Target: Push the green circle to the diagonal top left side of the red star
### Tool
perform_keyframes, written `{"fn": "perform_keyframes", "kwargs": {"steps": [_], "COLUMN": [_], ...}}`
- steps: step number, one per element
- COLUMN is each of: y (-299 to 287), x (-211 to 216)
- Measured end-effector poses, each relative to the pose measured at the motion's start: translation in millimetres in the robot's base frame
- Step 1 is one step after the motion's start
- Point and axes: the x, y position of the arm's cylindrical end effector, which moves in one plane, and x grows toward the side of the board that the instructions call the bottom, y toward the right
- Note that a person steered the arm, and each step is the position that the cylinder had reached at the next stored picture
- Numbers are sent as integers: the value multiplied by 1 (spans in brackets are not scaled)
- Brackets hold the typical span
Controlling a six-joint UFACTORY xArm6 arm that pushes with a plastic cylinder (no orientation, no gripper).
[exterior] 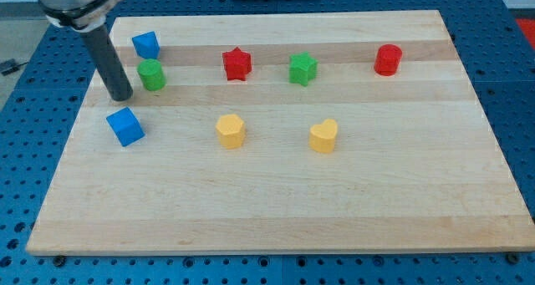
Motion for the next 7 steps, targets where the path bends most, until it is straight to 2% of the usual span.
{"fn": "perform_keyframes", "kwargs": {"steps": [2, 3, 5, 6, 7], "y": [30, 17, 11, 32, 60], "x": [-49, -49, -16, -14, -36]}}
